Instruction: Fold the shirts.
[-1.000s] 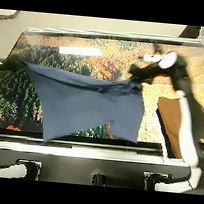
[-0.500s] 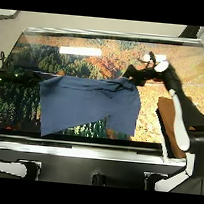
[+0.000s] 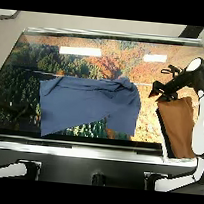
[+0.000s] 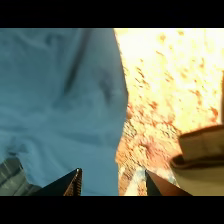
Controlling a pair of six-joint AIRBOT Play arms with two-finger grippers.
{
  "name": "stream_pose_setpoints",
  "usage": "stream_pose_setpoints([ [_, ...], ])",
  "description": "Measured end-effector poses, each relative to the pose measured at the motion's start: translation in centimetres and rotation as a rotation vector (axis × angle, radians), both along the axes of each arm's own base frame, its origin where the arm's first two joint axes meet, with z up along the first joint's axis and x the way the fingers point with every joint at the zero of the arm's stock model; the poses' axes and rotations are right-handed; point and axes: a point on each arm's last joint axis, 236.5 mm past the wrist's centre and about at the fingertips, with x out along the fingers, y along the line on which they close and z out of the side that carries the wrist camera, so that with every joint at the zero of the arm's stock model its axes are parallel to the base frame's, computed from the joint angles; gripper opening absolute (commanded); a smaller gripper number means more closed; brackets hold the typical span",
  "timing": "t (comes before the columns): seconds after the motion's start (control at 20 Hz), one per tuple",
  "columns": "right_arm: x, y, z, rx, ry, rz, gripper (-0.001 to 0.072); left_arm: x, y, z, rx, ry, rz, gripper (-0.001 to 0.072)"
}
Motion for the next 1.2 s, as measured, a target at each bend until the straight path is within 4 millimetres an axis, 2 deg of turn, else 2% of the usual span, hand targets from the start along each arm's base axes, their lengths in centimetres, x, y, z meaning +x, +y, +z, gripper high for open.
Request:
stream_pose_setpoints([
  [0.1, -0.8, -0.2, 0.1, -0.002, 0.027, 0.012, 0.0506, -2.8, -0.7, -1.6, -0.002, 0.042, 0.005, 0.0445],
  [0.2, -1.1, -0.6, 0.1, -0.011, 0.040, 0.015, 0.0505, -4.3, -1.4, -2.9, -0.004, 0.058, 0.016, 0.0445],
  [0.4, -1.1, -0.7, 0.0, -0.016, 0.036, 0.026, 0.0505, -5.1, -2.4, -4.2, -0.021, 0.047, 0.042, 0.0434],
  [0.45, -1.1, -0.8, 0.0, -0.018, 0.031, 0.026, 0.0506, -5.3, -2.7, -4.4, -0.029, 0.049, 0.046, 0.0369],
  [0.6, -1.0, -0.9, -0.3, -0.021, 0.027, 0.038, 0.0516, -4.9, -3.8, -4.9, -0.050, 0.033, 0.079, 0.0360],
  [0.75, -1.1, -0.9, -1.2, -0.021, 0.035, 0.045, 0.0518, -4.6, -4.2, -5.7, -0.040, 0.018, 0.104, 0.0049],
  [0.8, -1.2, -0.9, -1.7, -0.020, 0.041, 0.045, 0.0517, -4.5, -4.2, -5.9, -0.038, 0.018, 0.109, 0.0027],
  [0.9, -1.2, -0.6, -3.0, -0.010, 0.053, 0.045, 0.0518, -4.5, -4.5, -6.0, -0.042, 0.018, 0.117, 0.0027],
  [1.05, -0.9, 1.3, -4.7, -0.001, 0.055, 0.094, 0.0518, -4.6, -4.6, -6.0, -0.043, 0.016, 0.114, 0.0027],
  [1.2, 0.6, 1.7, -6.8, -0.028, 0.015, 0.097, 0.0513, -4.5, -4.5, -6.0, -0.038, 0.010, 0.110, 0.0027],
])
